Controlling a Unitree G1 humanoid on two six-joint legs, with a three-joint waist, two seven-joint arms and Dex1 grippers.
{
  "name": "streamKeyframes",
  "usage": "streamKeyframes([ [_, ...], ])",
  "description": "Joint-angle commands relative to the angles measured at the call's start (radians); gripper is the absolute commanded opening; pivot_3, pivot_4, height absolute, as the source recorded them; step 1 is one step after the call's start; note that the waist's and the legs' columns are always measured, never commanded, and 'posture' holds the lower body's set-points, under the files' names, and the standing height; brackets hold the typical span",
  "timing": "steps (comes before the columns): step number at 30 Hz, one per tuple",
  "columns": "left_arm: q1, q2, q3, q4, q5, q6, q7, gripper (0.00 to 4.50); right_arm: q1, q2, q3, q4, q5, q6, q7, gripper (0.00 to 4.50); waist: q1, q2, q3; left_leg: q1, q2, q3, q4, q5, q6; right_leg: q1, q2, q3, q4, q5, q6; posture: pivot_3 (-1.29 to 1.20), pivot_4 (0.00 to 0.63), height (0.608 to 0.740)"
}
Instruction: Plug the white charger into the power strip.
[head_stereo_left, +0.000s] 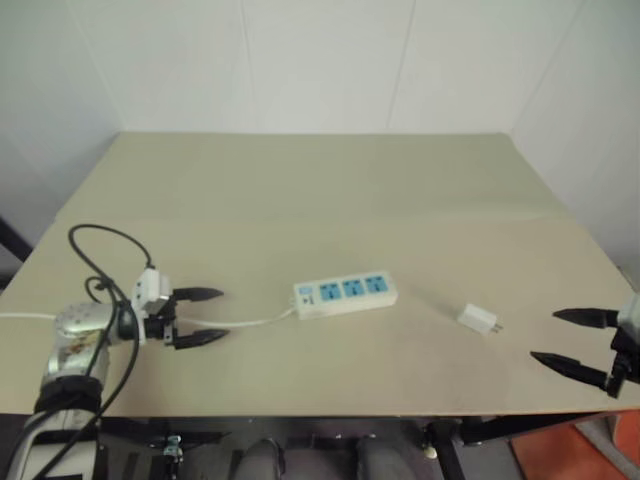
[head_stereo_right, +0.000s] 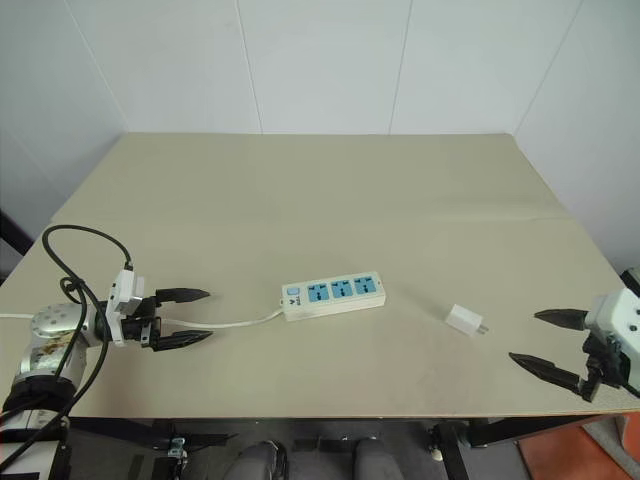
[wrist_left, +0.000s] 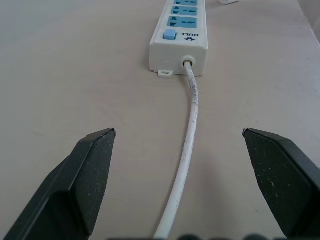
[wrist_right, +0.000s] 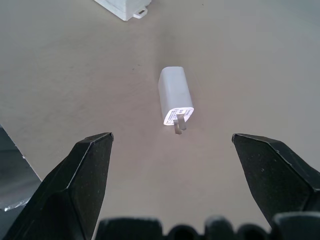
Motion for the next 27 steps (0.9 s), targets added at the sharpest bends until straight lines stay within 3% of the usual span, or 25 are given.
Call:
streamKeyframes([
  [1,-0.023,0.003,0.002,-0.011,-0.011,-0.002,-0.008,4.45,0.008,0.002,-0.053,-0.033,0.019,0.010,-0.010,4.50,0.000,0.000,0.000,0.000,0.000,0.000,0.000,0.000,0.000,0.000,0.000,0.000,0.000,0.000,0.000,0.00,0.150,0.740],
  [17,-0.023,0.006,-0.024,-0.012,0.024,-0.003,0.005,4.45,0.016,-0.004,-0.041,-0.036,0.015,0.015,-0.021,4.50,0.000,0.000,0.000,0.000,0.000,0.000,0.000,0.000,0.000,0.000,0.000,0.000,0.000,0.000,0.000,0.00,0.150,0.740],
  [27,-0.064,-0.011,-0.138,-0.018,0.144,0.001,0.063,4.45,-0.011,-0.001,-0.016,-0.072,0.021,0.042,-0.048,4.50,0.001,0.000,0.000,0.000,0.000,0.000,0.000,0.000,0.000,0.000,0.000,0.000,0.000,0.000,0.000,0.00,0.150,0.740],
])
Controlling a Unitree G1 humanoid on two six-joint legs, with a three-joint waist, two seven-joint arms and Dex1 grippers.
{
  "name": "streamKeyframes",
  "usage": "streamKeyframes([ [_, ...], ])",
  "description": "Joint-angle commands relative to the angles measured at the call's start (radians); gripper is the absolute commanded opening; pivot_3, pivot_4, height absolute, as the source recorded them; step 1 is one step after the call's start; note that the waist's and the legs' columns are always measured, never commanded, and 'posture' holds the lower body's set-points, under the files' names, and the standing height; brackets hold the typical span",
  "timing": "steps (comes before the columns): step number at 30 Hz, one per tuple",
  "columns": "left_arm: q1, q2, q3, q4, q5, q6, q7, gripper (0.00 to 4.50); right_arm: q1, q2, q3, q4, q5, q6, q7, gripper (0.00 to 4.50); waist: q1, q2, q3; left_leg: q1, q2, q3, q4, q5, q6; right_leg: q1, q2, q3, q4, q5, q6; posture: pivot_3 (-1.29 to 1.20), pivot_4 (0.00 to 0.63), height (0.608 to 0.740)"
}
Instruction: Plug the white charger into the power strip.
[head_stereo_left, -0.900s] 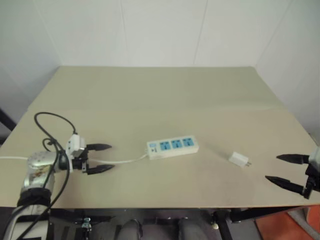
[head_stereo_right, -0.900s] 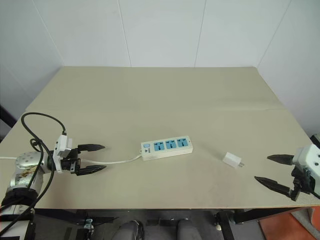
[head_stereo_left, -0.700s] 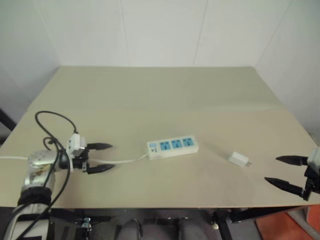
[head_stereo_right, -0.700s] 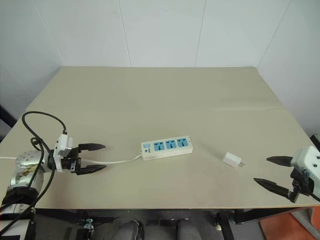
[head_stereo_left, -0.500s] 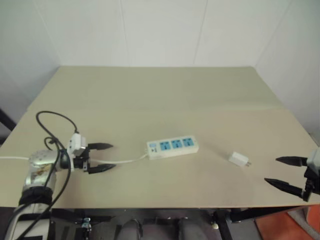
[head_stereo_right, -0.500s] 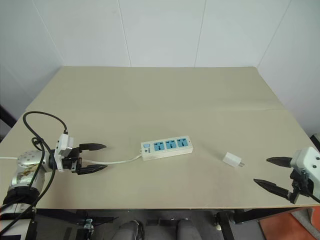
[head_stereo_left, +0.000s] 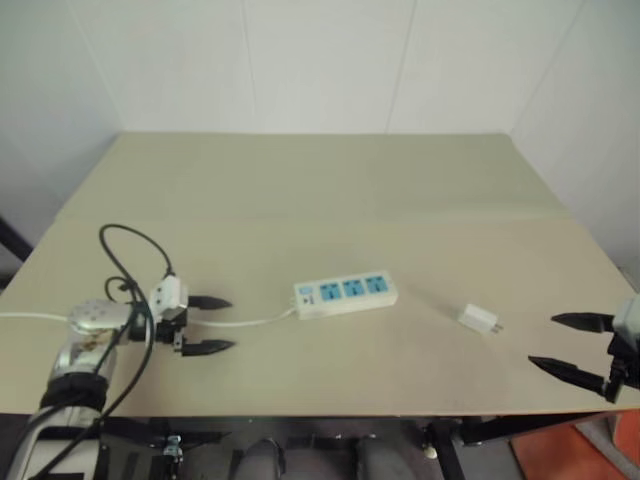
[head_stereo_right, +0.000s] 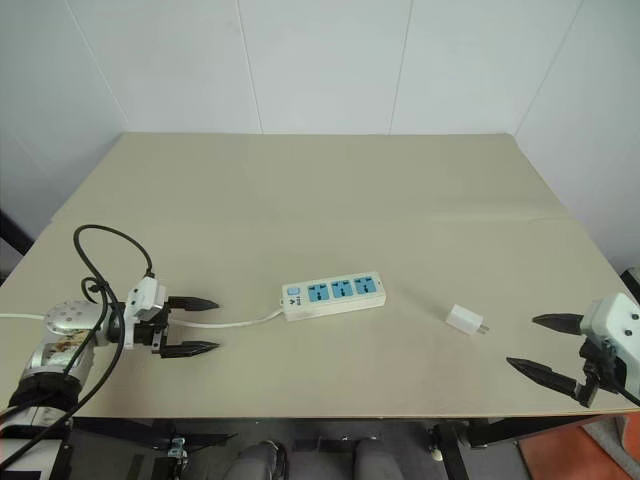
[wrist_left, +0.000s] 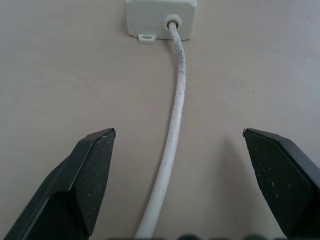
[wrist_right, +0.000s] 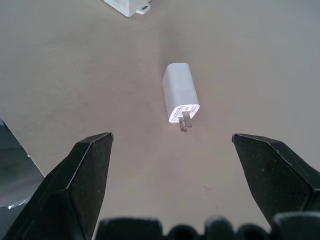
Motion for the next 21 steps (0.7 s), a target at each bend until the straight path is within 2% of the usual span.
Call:
streamKeyframes([
  [1,-0.051,0.005,-0.069,0.003,0.085,-0.024,0.026,4.45,-0.030,-0.009,-0.006,-0.044,0.016,0.030,-0.032,4.50,0.001,0.000,0.000,0.000,0.000,0.000,0.000,0.000,0.000,0.000,0.000,0.000,0.000,0.000,0.000,0.00,0.150,0.740],
  [4,-0.084,0.005,-0.131,0.034,0.156,-0.012,0.045,3.80,-0.032,-0.031,0.008,-0.105,0.033,0.093,-0.029,4.50,0.005,0.000,0.000,0.000,0.000,0.000,0.000,0.000,0.000,0.000,0.000,0.000,0.000,0.000,0.000,0.00,0.150,0.740],
  [10,-0.122,0.004,-0.176,0.047,0.187,0.017,0.035,1.86,0.006,-0.084,0.003,-0.257,0.111,0.250,0.025,4.50,0.006,0.004,-0.003,0.001,-0.001,0.000,0.000,0.000,0.000,0.001,0.000,0.000,0.000,0.000,0.001,0.00,0.150,0.740],
  [15,-0.120,0.004,-0.189,0.039,0.173,0.017,0.016,0.22,-0.018,-0.068,0.038,-0.310,0.087,0.247,-0.016,4.50,0.011,0.004,-0.004,0.002,-0.001,0.000,0.000,0.000,0.000,0.003,0.000,0.000,0.000,0.000,0.001,0.00,0.150,0.740],
  [16,-0.116,0.004,-0.189,0.032,0.169,0.020,0.011,0.06,-0.021,-0.064,0.041,-0.314,0.087,0.247,-0.020,4.50,0.011,0.005,-0.005,0.002,-0.001,0.000,0.000,0.000,0.000,0.003,0.000,0.000,0.000,0.000,0.001,0.00,0.150,0.740],
  [21,-0.037,0.008,-0.135,-0.150,0.073,0.139,0.029,0.06,-0.048,-0.044,0.108,-0.354,0.096,0.255,-0.055,4.50,0.009,0.005,-0.005,0.001,0.000,0.000,0.000,0.000,0.000,0.001,0.000,0.001,-0.001,0.000,0.001,0.00,0.150,0.740],
])
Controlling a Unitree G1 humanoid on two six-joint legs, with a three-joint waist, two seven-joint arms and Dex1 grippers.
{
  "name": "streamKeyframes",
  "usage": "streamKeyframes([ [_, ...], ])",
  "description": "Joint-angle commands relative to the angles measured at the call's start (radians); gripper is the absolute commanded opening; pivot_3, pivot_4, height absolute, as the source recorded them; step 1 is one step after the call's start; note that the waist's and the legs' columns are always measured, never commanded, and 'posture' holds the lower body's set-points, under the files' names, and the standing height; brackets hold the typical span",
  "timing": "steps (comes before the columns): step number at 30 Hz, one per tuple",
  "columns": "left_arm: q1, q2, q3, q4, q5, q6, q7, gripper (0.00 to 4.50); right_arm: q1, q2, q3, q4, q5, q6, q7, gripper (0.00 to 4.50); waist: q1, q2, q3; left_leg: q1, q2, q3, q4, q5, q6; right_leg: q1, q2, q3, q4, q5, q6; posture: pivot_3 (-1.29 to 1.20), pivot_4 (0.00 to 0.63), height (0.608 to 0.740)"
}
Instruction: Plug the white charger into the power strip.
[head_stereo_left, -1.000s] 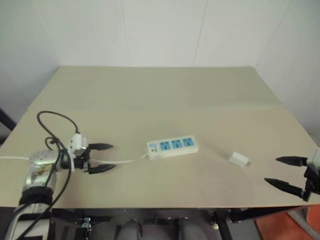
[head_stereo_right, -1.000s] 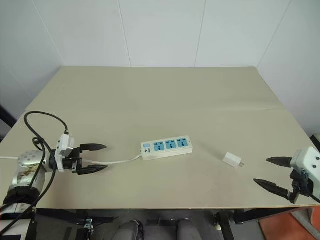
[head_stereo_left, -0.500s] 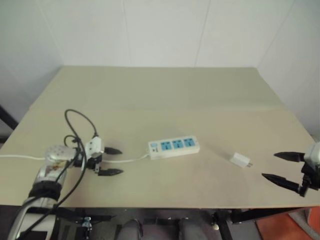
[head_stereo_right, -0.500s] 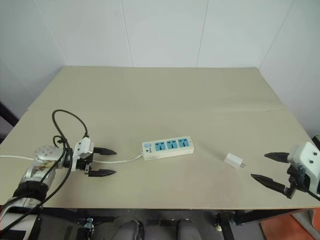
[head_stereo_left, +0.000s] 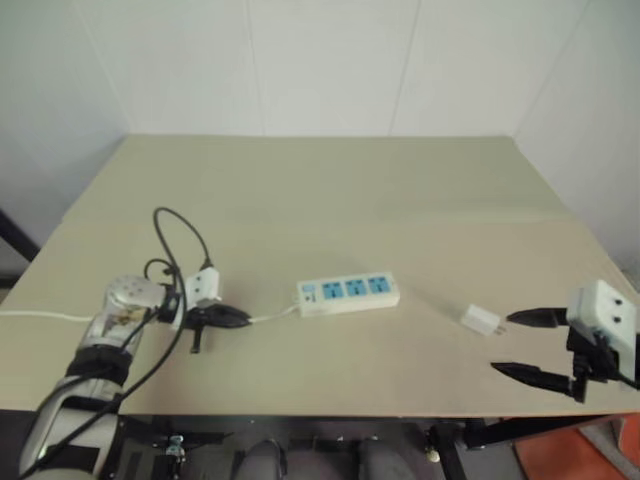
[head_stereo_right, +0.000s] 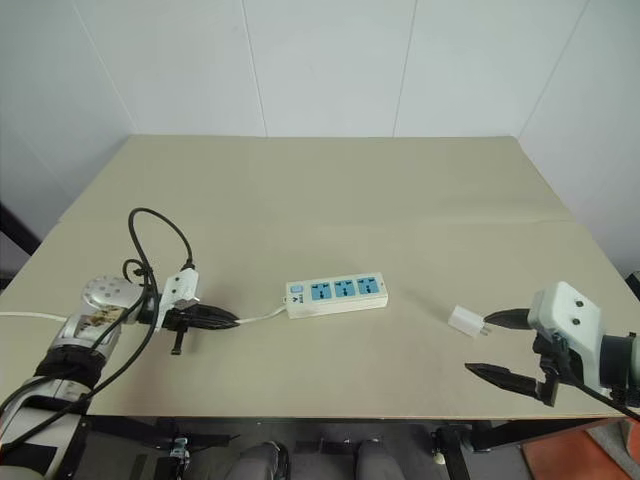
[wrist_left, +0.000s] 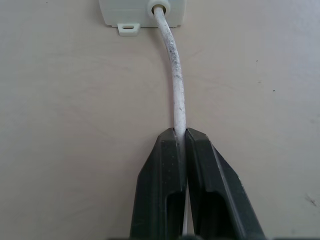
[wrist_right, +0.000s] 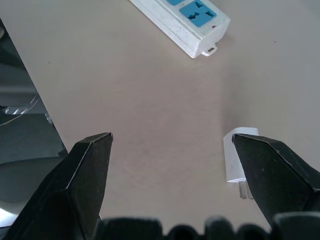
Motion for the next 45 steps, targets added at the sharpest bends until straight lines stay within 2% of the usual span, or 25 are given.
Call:
streamKeyframes([
  [1,0.076,0.004,0.024,-0.173,-0.086,0.156,0.009,0.06,-0.024,0.012,0.031,-0.045,0.014,0.006,-0.026,4.50,0.002,0.000,0.000,-0.001,0.000,0.000,0.000,0.000,0.000,-0.001,0.000,0.000,0.000,0.000,0.000,0.00,0.150,0.740],
  [4,0.147,0.027,0.049,-0.379,-0.168,0.322,0.026,0.06,-0.033,0.021,0.060,-0.039,-0.002,-0.003,-0.043,4.50,0.006,-0.001,0.001,-0.003,0.000,0.000,0.000,0.000,0.000,-0.002,0.000,0.000,0.000,0.000,0.000,0.00,0.150,0.740],
  [8,0.231,0.074,0.048,-0.574,-0.209,0.453,0.046,0.06,-0.046,0.024,0.094,-0.019,-0.022,-0.023,-0.054,4.50,0.019,-0.002,0.001,-0.003,0.000,-0.001,0.001,0.000,0.000,-0.002,0.000,-0.001,0.000,0.000,0.000,0.00,0.150,0.740],
  [14,0.299,0.112,0.031,-0.647,-0.207,0.489,0.062,0.06,-0.084,0.027,0.132,0.005,-0.038,-0.042,-0.064,4.50,0.017,-0.002,0.001,-0.003,0.000,0.000,0.001,0.000,0.000,-0.002,0.000,-0.001,0.000,0.000,0.000,0.00,0.150,0.740],
  [18,0.316,0.111,0.030,-0.621,-0.179,0.411,0.073,1.15,-0.099,0.033,0.152,0.011,-0.047,-0.053,-0.071,4.50,0.017,-0.002,0.001,-0.003,0.001,0.000,0.000,0.000,0.000,-0.003,0.000,-0.001,0.000,-0.001,-0.001,0.00,0.150,0.740],
  [23,0.297,0.087,0.053,-0.595,-0.208,0.339,0.068,2.82,-0.092,0.043,0.150,0.008,-0.052,-0.057,-0.074,4.50,0.017,-0.002,0.001,-0.003,0.001,0.000,0.000,0.000,0.000,-0.003,0.000,-0.001,0.000,-0.001,-0.001,0.00,0.150,0.740],
  [25,0.284,0.047,0.075,-0.570,-0.232,0.277,0.071,3.44,-0.084,0.049,0.145,0.005,-0.055,-0.063,-0.076,4.50,0.018,-0.002,0.001,-0.003,0.001,0.000,0.000,0.000,0.000,-0.003,0.000,-0.001,0.000,-0.001,-0.001,0.00,0.150,0.740],
  [28,0.252,-0.082,0.107,-0.522,-0.259,0.129,0.126,4.43,-0.078,0.061,0.144,0.003,-0.061,-0.075,-0.084,4.50,0.022,-0.002,0.001,-0.003,0.000,0.000,0.000,0.000,0.000,-0.002,0.000,-0.001,0.000,0.000,-0.001,0.00,0.150,0.740],
  [31,0.232,-0.192,0.104,-0.446,-0.216,-0.008,0.193,4.47,-0.093,0.069,0.162,0.000,-0.073,-0.085,-0.096,4.50,0.021,-0.003,0.001,-0.003,0.000,0.000,0.002,0.000,0.000,-0.001,0.000,-0.001,0.000,0.000,0.000,0.00,0.150,0.740],
  [35,0.233,-0.284,0.075,-0.345,-0.179,-0.151,0.222,4.47,-0.139,0.082,0.185,-0.010,-0.071,-0.080,-0.125,4.50,0.010,-0.003,0.001,-0.002,0.000,0.000,0.002,0.000,0.000,-0.001,0.000,0.000,0.000,0.001,0.000,0.00,0.150,0.740],
  [41,0.215,-0.321,0.046,-0.232,-0.115,-0.260,0.263,4.47,-0.160,0.092,0.199,-0.019,-0.085,-0.088,-0.150,4.50,0.016,-0.003,0.001,-0.002,0.000,0.000,0.003,0.000,0.000,-0.001,0.000,0.001,0.000,0.001,0.000,0.00,0.150,0.740],
  [45,0.199,-0.341,0.037,-0.187,-0.111,-0.253,0.295,4.47,-0.157,0.096,0.206,-0.028,-0.085,-0.087,-0.163,4.50,0.016,-0.003,0.001,-0.002,-0.001,0.000,0.003,0.000,0.000,-0.001,0.000,0.001,0.000,0.001,0.001,0.00,0.150,0.740],
])
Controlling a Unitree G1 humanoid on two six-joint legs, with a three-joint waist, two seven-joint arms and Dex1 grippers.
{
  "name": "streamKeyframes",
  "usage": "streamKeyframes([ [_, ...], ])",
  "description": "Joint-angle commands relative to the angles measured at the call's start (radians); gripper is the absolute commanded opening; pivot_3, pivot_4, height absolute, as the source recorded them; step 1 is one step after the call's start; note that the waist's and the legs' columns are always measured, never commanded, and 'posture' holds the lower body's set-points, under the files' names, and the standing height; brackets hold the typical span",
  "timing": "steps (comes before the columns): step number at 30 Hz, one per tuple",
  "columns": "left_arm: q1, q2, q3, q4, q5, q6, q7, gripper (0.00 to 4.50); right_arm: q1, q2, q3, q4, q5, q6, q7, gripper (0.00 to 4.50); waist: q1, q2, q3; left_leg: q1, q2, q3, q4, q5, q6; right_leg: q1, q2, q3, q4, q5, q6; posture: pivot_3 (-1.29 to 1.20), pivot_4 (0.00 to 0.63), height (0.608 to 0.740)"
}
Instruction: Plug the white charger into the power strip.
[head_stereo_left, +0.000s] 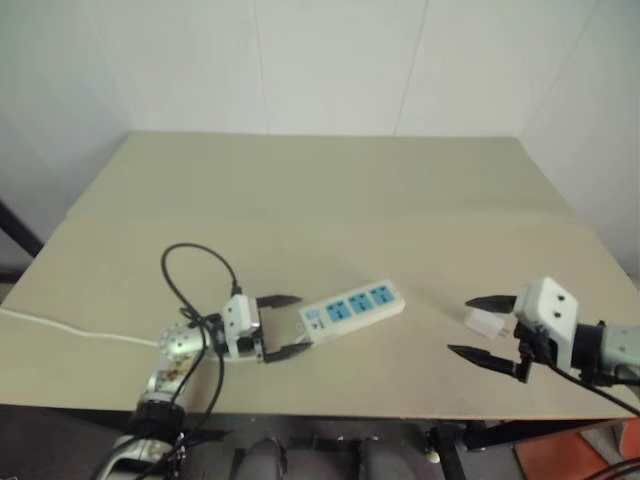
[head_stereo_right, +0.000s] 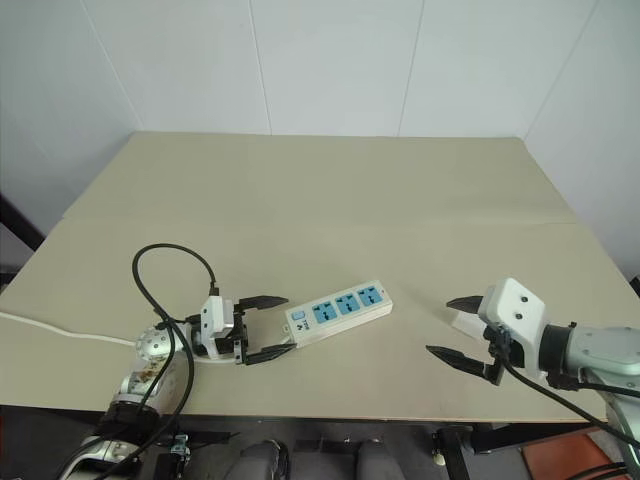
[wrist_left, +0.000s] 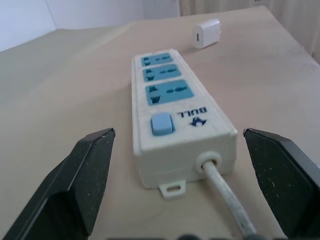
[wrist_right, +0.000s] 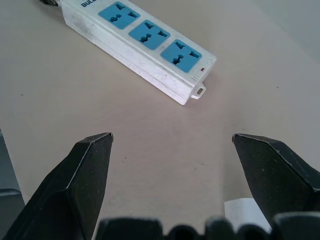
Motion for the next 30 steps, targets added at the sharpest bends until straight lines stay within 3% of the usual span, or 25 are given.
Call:
streamKeyframes([
  [1,-0.027,-0.015,-0.019,0.022,0.018,-0.020,0.025,4.47,-0.007,0.002,-0.012,-0.034,-0.001,-0.018,-0.014,4.50,0.000,0.000,0.000,0.000,0.000,0.000,0.000,0.000,0.000,0.000,0.000,0.000,0.000,0.000,0.000,0.00,0.150,0.740],
  [17,0.017,-0.081,-0.063,-0.036,0.051,0.043,0.175,4.47,-0.018,0.003,-0.003,-0.033,-0.005,-0.018,-0.054,4.50,0.000,0.000,0.000,0.001,0.000,0.000,0.000,0.000,0.000,0.002,0.000,0.000,0.000,0.000,0.000,0.00,0.150,0.740],
  [21,0.034,-0.076,-0.075,-0.055,0.045,0.066,0.165,3.30,-0.017,0.005,0.005,-0.026,-0.015,-0.027,-0.055,4.50,0.000,0.001,-0.001,0.002,0.000,0.000,0.000,0.000,0.000,0.002,0.000,0.000,0.000,0.000,0.000,0.00,0.150,0.740],
  [24,0.035,-0.060,-0.078,-0.067,0.027,0.108,0.137,3.27,-0.031,-0.001,0.009,-0.026,-0.016,-0.021,-0.054,4.50,0.000,0.001,-0.001,0.002,0.000,0.000,0.000,0.000,0.000,0.003,0.000,0.000,-0.001,0.000,0.000,0.00,0.150,0.740],
  [27,0.027,-0.032,-0.089,-0.074,0.017,0.133,0.087,3.27,-0.088,-0.044,0.020,-0.025,-0.022,0.020,-0.052,4.50,-0.003,0.001,-0.001,0.002,0.000,0.000,0.000,0.000,0.000,0.003,0.000,0.000,0.000,0.000,0.000,0.00,0.150,0.740],
  [30,0.009,0.003,-0.101,-0.079,0.005,0.147,0.030,3.27,-0.211,-0.213,0.120,-0.028,-0.092,0.208,-0.063,4.50,-0.008,0.003,-0.001,0.002,0.000,0.001,0.000,0.000,0.000,0.001,0.000,0.001,0.000,0.000,0.000,0.00,0.150,0.740],
])
